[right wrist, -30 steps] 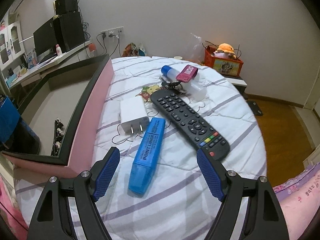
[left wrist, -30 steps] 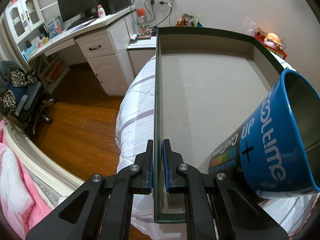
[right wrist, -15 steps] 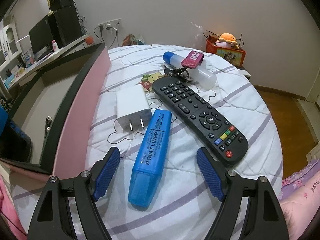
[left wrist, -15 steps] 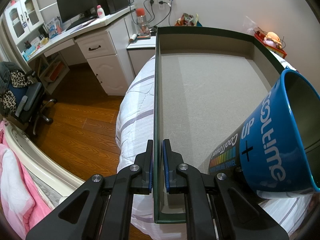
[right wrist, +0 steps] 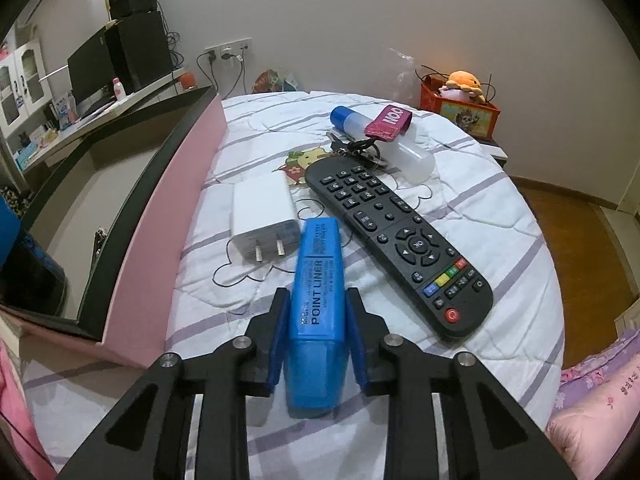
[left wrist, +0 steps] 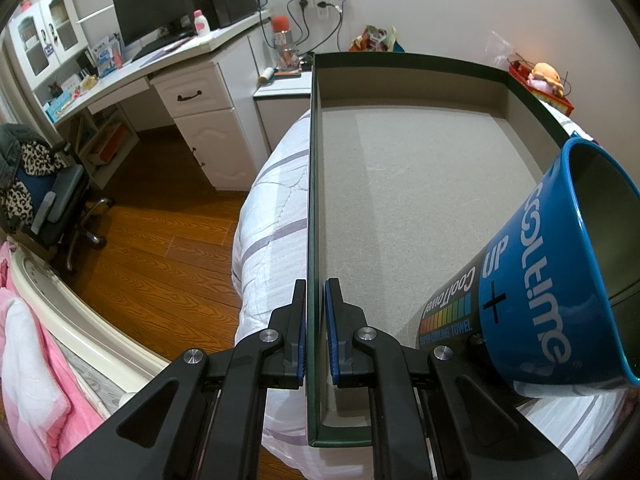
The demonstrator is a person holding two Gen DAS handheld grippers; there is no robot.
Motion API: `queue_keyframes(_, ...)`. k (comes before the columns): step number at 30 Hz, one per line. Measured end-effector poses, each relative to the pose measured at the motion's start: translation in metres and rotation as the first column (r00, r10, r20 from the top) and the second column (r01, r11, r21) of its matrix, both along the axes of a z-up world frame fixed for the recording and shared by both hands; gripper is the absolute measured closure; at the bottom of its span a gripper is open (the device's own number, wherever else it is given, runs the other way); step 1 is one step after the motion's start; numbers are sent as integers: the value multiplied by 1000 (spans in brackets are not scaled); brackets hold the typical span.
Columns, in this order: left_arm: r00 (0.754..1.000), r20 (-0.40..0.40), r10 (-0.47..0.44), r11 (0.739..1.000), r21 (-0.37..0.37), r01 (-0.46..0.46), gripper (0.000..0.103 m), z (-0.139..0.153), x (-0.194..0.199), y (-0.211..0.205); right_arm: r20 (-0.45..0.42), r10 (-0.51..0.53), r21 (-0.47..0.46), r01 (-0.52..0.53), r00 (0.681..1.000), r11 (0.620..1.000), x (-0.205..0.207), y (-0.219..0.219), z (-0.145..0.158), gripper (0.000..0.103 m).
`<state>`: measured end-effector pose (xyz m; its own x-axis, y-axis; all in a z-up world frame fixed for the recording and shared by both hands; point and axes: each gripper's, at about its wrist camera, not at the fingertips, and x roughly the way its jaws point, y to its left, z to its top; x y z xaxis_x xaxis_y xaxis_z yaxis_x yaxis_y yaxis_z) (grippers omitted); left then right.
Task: Organize rigid objects
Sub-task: 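Grasp the blue highlighter with the right tool, then carry the blue highlighter over the tray with the right tool and release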
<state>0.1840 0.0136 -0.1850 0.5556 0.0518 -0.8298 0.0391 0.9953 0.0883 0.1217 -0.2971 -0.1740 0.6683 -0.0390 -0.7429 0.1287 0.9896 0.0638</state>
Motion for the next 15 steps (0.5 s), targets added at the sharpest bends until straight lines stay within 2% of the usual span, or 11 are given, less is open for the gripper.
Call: queue_keyframes(15,1000,-1,0,1000,2,0,96,1,2,-2,40,-3,-17,4,999,1000,-13,2,15,76)
